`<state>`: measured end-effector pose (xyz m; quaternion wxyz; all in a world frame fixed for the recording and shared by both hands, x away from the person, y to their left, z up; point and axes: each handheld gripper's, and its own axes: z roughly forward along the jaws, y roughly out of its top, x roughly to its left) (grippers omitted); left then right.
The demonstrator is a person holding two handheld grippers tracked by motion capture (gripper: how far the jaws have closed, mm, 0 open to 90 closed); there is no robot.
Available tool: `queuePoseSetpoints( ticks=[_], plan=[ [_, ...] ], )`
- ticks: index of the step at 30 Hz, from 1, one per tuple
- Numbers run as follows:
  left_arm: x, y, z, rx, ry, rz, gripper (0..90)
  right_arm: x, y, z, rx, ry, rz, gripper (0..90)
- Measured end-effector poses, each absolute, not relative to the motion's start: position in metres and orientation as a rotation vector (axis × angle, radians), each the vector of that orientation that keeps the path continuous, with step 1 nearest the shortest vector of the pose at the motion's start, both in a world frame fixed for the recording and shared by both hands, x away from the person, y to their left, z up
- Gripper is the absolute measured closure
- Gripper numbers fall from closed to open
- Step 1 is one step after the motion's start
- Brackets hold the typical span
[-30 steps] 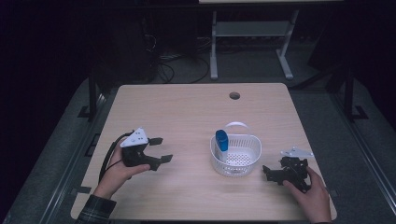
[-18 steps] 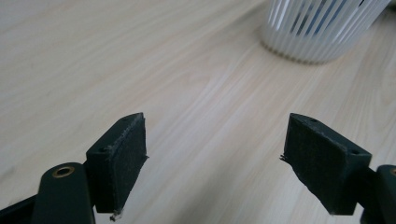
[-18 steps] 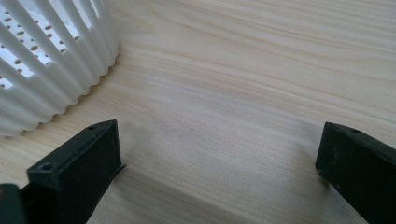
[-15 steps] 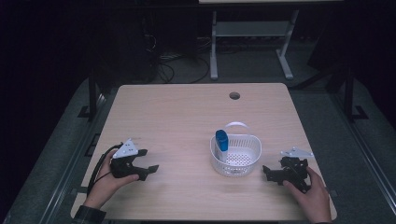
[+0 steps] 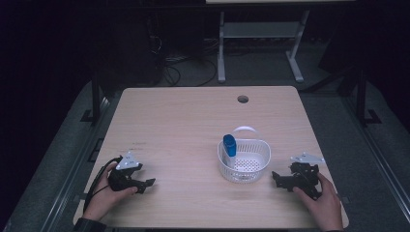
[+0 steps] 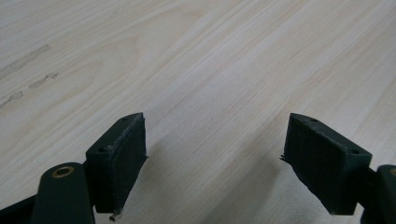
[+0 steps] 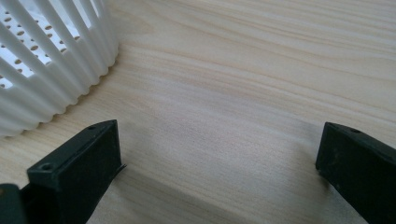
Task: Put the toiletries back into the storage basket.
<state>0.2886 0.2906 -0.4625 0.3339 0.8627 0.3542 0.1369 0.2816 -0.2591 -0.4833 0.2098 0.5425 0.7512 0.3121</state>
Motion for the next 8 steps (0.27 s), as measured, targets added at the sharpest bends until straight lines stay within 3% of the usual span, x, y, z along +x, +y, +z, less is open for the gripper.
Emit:
queuePoseSetpoints(
  ticks=[8],
  plan=[
    [0.2882,0.2897,-0.4661,2.274,0.920,0.352,18.6,0.2816,-0.2591,-0.4833,1.508,2.089,0.868,0.0]
  ],
)
